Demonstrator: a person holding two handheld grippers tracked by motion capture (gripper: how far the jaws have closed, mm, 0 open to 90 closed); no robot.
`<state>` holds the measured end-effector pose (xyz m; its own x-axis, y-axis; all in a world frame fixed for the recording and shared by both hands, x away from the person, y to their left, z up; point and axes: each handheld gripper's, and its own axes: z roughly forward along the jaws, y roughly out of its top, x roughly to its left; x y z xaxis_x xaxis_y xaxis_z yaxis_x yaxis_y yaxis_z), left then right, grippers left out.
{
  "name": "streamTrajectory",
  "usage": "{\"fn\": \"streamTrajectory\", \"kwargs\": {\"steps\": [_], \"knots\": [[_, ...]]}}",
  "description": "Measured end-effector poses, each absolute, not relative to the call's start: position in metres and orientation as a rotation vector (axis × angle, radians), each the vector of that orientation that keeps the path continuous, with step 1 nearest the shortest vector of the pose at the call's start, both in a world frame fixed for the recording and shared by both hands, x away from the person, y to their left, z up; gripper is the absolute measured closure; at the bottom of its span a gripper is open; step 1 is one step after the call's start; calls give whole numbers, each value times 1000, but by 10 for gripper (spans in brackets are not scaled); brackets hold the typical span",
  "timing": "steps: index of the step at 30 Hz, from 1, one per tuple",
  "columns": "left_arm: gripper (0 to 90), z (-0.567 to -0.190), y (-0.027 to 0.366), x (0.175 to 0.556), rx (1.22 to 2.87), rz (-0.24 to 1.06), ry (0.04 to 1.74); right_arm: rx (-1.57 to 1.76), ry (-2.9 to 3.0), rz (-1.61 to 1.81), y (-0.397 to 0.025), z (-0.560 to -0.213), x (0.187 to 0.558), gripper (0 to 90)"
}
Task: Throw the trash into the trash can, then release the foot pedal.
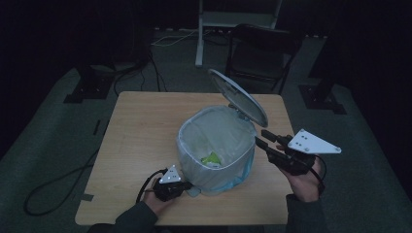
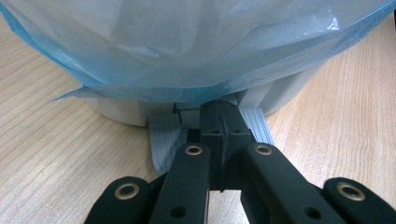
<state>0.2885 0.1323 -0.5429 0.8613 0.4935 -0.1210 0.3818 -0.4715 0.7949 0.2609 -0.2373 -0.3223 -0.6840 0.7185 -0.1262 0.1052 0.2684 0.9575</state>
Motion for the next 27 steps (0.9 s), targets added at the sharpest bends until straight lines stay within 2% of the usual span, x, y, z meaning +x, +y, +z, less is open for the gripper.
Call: {"fn": "streamTrajectory", "kwargs": {"steps": [10,27], "knots": [[900,-543,132,288,2120,159,634,767,1997,1428,-245,-332,259,654],[895,-542,134,289,2118,144,632,915,1988,1350,-263,-367,269,633]]}}
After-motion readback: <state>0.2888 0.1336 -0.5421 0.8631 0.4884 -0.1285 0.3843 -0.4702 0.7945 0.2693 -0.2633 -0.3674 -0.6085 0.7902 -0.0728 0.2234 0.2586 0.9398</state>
